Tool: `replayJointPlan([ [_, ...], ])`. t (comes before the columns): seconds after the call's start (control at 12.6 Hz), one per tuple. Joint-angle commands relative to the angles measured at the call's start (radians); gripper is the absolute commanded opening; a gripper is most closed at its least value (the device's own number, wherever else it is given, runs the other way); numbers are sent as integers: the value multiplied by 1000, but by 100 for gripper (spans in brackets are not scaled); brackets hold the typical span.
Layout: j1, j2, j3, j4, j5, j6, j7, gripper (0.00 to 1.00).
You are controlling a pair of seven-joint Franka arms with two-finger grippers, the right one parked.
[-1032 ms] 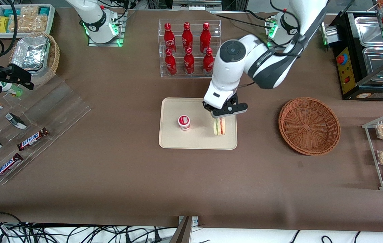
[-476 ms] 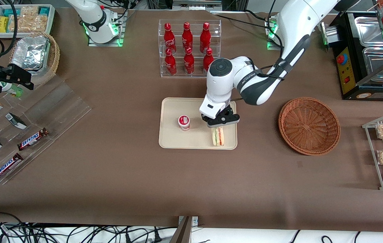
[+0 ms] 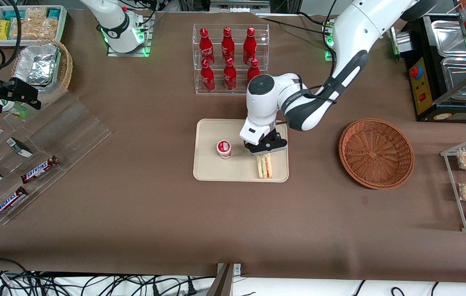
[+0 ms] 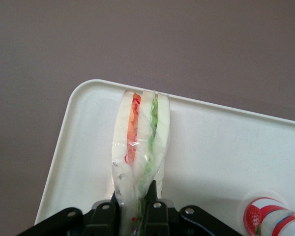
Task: Place sandwich from basket to tray
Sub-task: 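Lower the sandwich onto the tray and open the left gripper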
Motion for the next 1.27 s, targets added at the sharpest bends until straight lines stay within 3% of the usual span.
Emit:
replayJointPlan([
  [0.0,-12,13,1,6,48,1,-47,20],
  [1.19,-15,-4,-8,-42,49,-60,-41,20],
])
